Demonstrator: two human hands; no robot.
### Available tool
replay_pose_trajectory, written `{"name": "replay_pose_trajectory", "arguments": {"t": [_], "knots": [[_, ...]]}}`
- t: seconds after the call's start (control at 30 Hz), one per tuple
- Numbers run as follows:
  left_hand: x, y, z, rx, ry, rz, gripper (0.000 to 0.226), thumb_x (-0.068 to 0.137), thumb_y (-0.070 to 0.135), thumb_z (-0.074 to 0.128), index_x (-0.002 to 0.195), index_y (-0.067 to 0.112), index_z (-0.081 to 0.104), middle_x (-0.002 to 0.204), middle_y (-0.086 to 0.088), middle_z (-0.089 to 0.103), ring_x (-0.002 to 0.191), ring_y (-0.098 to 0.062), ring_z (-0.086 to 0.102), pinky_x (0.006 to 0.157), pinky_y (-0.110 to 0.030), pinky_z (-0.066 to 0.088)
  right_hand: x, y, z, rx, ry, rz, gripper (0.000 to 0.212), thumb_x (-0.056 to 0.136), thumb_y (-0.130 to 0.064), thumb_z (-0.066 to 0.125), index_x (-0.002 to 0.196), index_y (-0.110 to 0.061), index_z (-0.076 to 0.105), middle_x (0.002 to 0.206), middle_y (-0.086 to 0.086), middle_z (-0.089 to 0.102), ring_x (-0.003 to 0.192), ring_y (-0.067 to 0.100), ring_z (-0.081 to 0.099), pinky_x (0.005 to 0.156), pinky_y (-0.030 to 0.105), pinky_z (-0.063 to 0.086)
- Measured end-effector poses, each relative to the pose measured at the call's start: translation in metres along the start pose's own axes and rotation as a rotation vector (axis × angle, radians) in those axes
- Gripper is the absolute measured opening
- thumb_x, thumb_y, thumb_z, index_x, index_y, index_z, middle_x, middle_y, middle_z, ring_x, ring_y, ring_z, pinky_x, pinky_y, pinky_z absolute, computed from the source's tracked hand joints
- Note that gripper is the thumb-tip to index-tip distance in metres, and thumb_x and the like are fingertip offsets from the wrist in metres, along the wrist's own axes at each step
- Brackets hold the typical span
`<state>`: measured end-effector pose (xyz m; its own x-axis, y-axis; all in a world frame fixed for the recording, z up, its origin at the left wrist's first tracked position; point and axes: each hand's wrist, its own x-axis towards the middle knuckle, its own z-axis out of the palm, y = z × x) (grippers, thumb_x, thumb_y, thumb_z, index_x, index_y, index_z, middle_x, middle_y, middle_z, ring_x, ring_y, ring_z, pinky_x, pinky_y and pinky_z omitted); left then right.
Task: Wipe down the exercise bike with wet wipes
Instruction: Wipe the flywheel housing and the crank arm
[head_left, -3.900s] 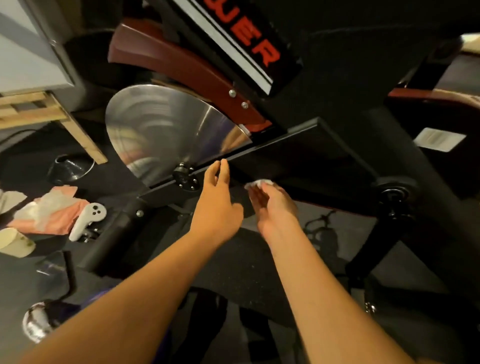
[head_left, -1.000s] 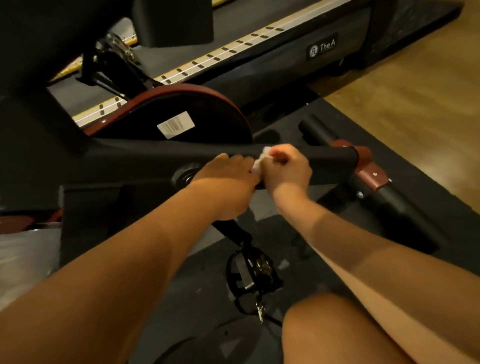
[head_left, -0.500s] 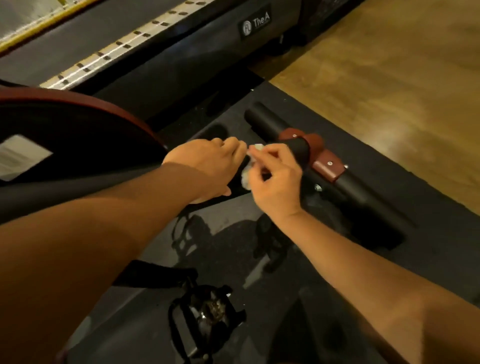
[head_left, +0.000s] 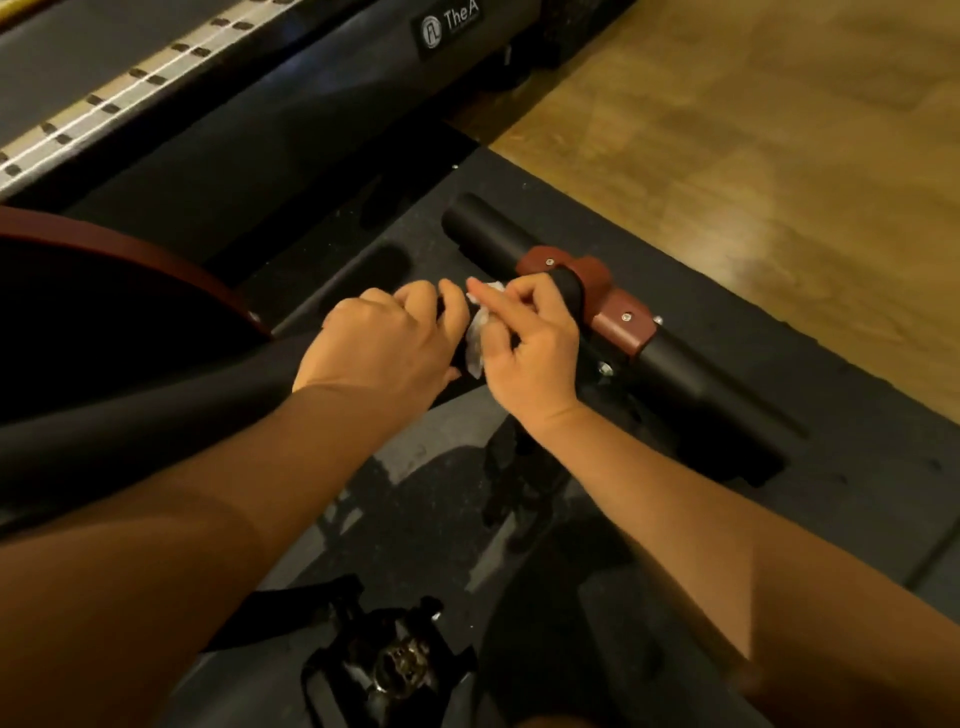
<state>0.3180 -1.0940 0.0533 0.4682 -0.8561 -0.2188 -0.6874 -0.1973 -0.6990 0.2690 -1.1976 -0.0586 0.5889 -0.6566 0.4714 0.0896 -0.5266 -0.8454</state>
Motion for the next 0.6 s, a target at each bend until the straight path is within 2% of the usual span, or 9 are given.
{"name": "replay_pose_trajectory", "arguments": {"t": [0.13,0.17,0.23,0.3,0.37,0.43,0.5,0.6], "knots": [[0.001,0.001,-0.001,-0.041,-0.031,-0.020,0.073,0.100,0.054,0.031,0.150,0.007,0.006,0.134,-0.020,0.043,0.097,-0.035,0.060,0.069,-0.041,0.055,0.015,0.027,-0.005,-0.057,0.138,0.454,0.033,0.093,-0.007,0.049,0.117,-0.014,0.069,0.099,-0.004,0.046,0.084,0.002,0.044,0.089,0.020,0.042],[0.002,0.001,-0.001,-0.060,-0.041,-0.031,0.072,0.100,0.053,0.032,0.150,0.007,0.007,0.135,-0.020,0.043,0.098,-0.036,0.060,0.070,-0.043,0.056,0.009,0.021,-0.001,-0.047,0.170,0.499,0.034,0.093,-0.006,0.050,0.120,-0.015,0.068,0.100,-0.004,0.045,0.084,0.002,0.045,0.088,0.020,0.042],[0.004,0.002,0.000,-0.095,-0.047,-0.053,0.070,0.101,0.048,0.036,0.150,0.008,0.006,0.136,-0.020,0.043,0.099,-0.037,0.060,0.073,-0.045,0.056,-0.012,-0.006,0.008,0.032,0.152,0.400,0.036,0.091,-0.002,0.054,0.123,-0.014,0.066,0.100,-0.003,0.046,0.081,0.002,0.048,0.084,0.017,0.044],[0.003,0.003,-0.003,-0.123,-0.060,-0.058,0.070,0.100,0.040,0.040,0.151,0.008,0.005,0.138,-0.020,0.042,0.100,-0.037,0.060,0.075,-0.046,0.056,-0.037,-0.030,0.012,0.112,0.043,0.256,0.041,0.087,-0.001,0.060,0.126,-0.013,0.063,0.102,-0.001,0.052,0.084,0.002,0.053,0.082,0.014,0.047],[0.001,0.002,-0.005,-0.130,-0.067,-0.067,0.068,0.100,0.038,0.037,0.151,0.009,0.004,0.137,-0.020,0.042,0.101,-0.036,0.059,0.076,-0.045,0.055,-0.035,-0.029,0.009,0.137,0.020,0.242,0.037,0.086,-0.005,0.063,0.121,-0.016,0.063,0.104,0.001,0.059,0.091,0.002,0.057,0.082,0.013,0.048],[0.001,0.001,-0.007,-0.119,-0.039,-0.067,0.062,0.102,0.041,0.029,0.150,0.008,0.007,0.134,-0.019,0.044,0.099,-0.036,0.059,0.074,-0.045,0.055,-0.019,-0.008,0.003,0.131,0.123,0.479,0.022,0.088,-0.010,0.060,0.106,-0.024,0.059,0.098,0.000,0.063,0.087,0.005,0.061,0.074,0.013,0.048],[0.000,0.000,-0.006,-0.099,-0.039,-0.061,0.060,0.104,0.044,0.023,0.150,0.008,0.010,0.132,-0.018,0.046,0.098,-0.036,0.059,0.071,-0.043,0.054,-0.009,0.014,0.002,0.126,0.239,0.757,0.013,0.090,-0.011,0.057,0.096,-0.019,0.049,0.092,0.003,0.062,0.082,0.012,0.062,0.069,0.016,0.049],[0.001,0.002,-0.006,-0.094,-0.055,-0.064,0.059,0.104,0.045,0.020,0.149,0.008,0.012,0.132,-0.018,0.047,0.097,-0.036,0.060,0.069,-0.043,0.053,-0.020,0.016,0.018,0.068,0.230,0.927,0.005,0.091,-0.011,0.054,0.090,-0.016,0.052,0.101,0.010,0.063,0.094,0.023,0.062,0.079,0.025,0.047]]}}
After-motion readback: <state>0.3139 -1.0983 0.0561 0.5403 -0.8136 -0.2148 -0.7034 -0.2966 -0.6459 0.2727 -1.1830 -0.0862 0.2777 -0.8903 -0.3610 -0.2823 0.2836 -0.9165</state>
